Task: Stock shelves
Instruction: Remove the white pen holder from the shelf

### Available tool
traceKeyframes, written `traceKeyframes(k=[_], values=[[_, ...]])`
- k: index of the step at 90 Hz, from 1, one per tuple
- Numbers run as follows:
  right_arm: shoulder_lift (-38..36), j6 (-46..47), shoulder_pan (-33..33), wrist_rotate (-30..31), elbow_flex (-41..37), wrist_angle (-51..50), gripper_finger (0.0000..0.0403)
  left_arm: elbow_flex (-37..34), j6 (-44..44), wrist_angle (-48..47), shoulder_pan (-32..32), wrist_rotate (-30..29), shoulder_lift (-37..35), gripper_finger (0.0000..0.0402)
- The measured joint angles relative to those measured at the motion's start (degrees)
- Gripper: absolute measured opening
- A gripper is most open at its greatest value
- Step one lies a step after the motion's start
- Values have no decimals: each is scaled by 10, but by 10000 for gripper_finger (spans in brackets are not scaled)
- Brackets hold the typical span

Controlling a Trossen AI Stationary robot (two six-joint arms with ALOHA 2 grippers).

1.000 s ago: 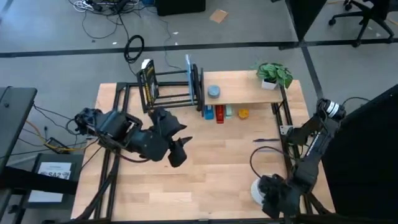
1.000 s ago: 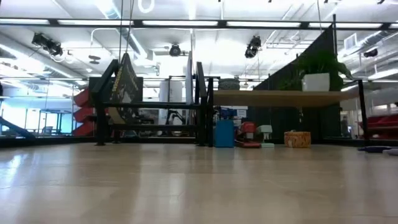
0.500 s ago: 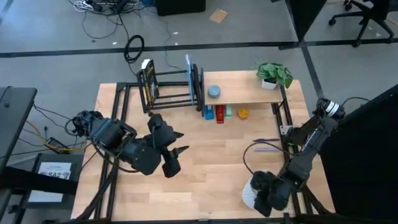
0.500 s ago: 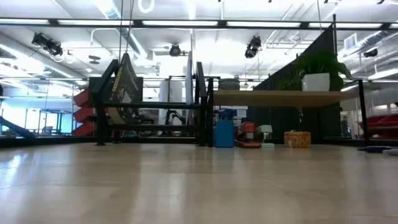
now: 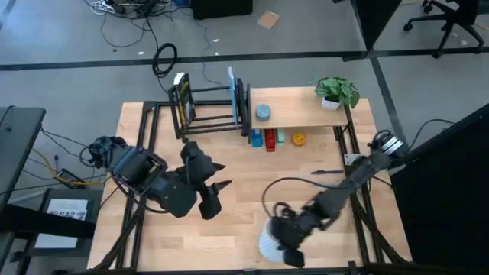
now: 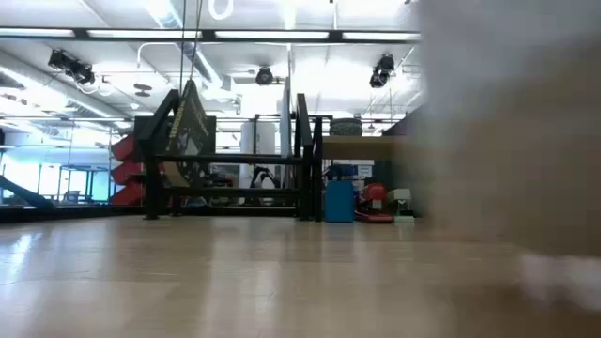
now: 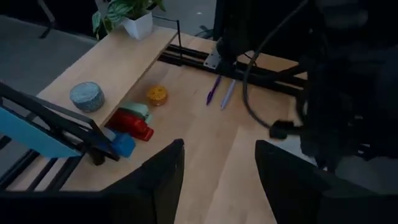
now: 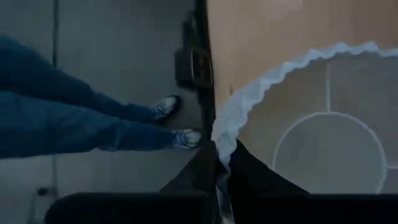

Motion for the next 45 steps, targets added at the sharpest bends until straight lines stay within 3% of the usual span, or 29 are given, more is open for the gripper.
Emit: traceKeyframes(k=[27,45], values=[[90,-323,-72,-39,152,-114,0,0,-28,-2,-16,15,0,177],[133,-377,-135,13,197,-148,0,2,-49,-2,-35,30,0,177]])
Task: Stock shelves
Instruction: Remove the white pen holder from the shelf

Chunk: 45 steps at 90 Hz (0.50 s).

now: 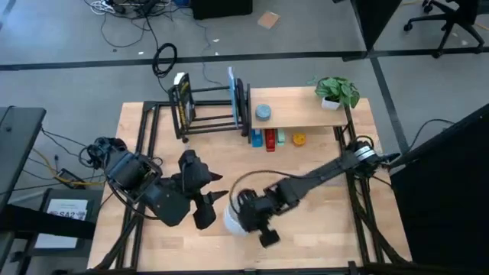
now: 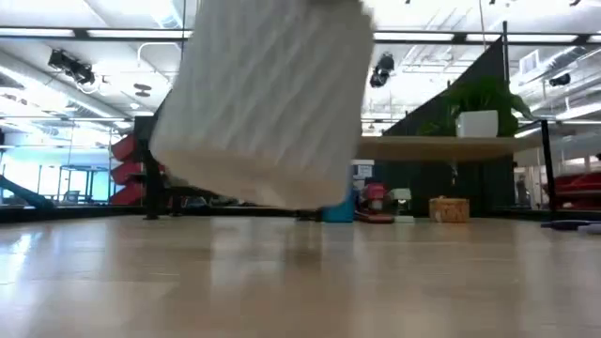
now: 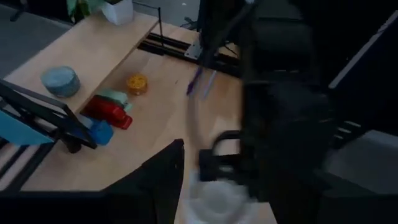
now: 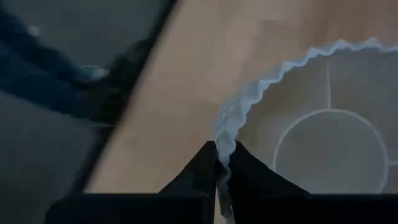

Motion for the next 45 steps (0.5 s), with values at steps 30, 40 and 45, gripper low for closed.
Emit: traceKeyframes(k=[30,40,45], values=[[14,15,-52,48,22,-120,0,1,-15,-9,-19,5,0,177],[14,41,-71,65,21,-168,0,1,-12,-11,-19,5,0,177],[14,51,-79,65,21,-168,0,1,-12,-12,-19,5,-1,177]])
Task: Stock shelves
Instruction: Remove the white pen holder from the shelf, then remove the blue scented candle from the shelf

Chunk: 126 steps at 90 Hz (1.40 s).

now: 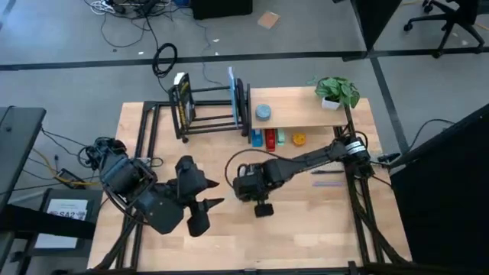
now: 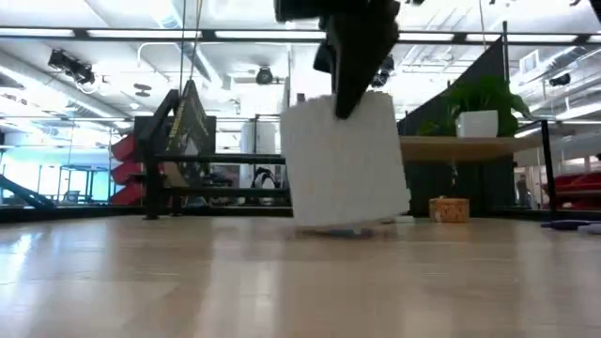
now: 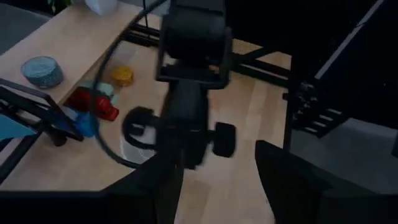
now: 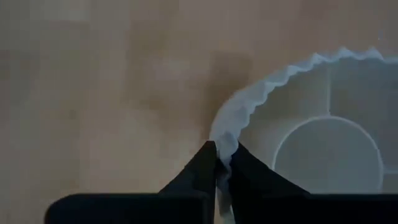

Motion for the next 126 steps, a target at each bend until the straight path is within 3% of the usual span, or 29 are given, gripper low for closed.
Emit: traceKeyframes(k=[22,41,49,60,90,102,117,126], values=[[0,7,-3,-37,0,13,0,0,-28,-21,-1,-1,0,177],[0,39,16,-36,0,39,1,0,-31,-23,-3,-19,0,177],[0,60,21,-10,0,42,10,0,-31,-23,-3,-28,0,177],[-5,91,18,7,2,39,47,0,-30,-23,-3,-29,0,177],[-81,141,-11,-14,53,35,210,0,-27,-23,-3,-36,-1,177],[-143,140,-36,41,56,12,248,0,-10,-23,-3,-65,-1,177],[-222,123,-88,152,56,-18,266,0,5,-22,8,-72,-1,177],[-248,86,-143,163,56,-32,275,0,11,-22,19,-72,-1,177]])
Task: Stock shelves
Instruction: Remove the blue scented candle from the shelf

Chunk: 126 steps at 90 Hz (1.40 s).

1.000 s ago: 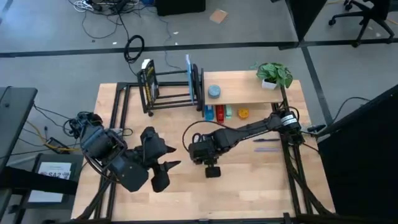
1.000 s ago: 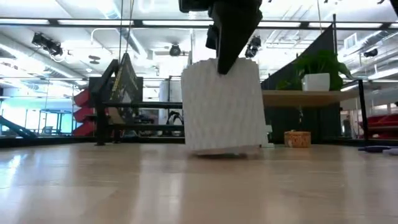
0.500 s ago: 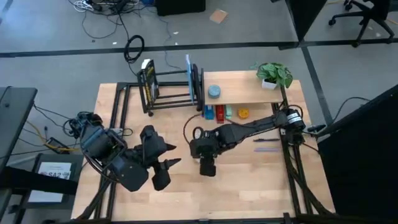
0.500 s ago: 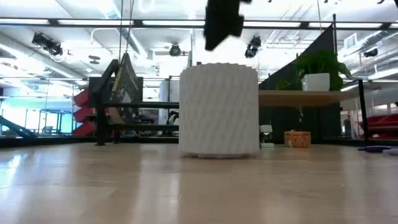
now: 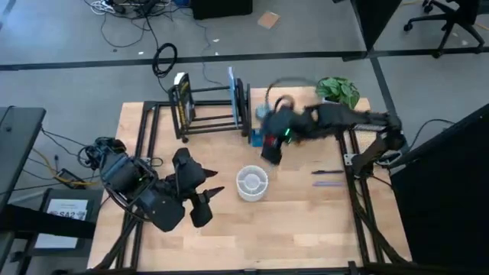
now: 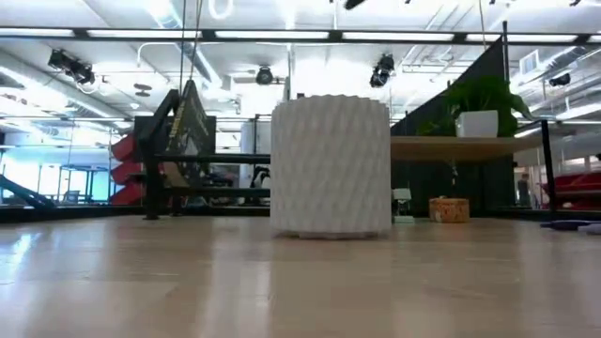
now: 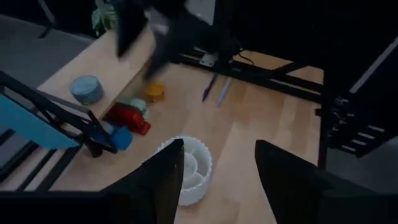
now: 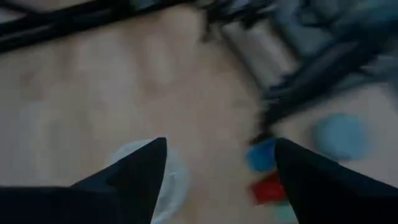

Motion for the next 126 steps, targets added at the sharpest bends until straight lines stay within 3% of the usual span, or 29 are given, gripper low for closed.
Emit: traceKeyframes(k=[16,33,39,52,77,108,126], values=[[-1,-102,-125,-81,0,-21,313,0,7,-1,32,0,0,177],[14,-190,-244,-252,-43,21,357,0,6,-19,70,6,-9,177],[14,-218,-272,-288,-82,57,365,0,-5,-33,86,7,-18,177],[15,-263,-313,-301,-160,126,373,0,-28,-65,116,6,-32,177],[14,-306,-310,-307,-273,289,377,0,-38,-82,170,6,-33,177],[27,-338,-298,-304,-315,332,370,0,-23,-82,213,6,-33,177],[31,-328,-297,-288,-315,343,324,0,-22,-81,219,22,-33,177]])
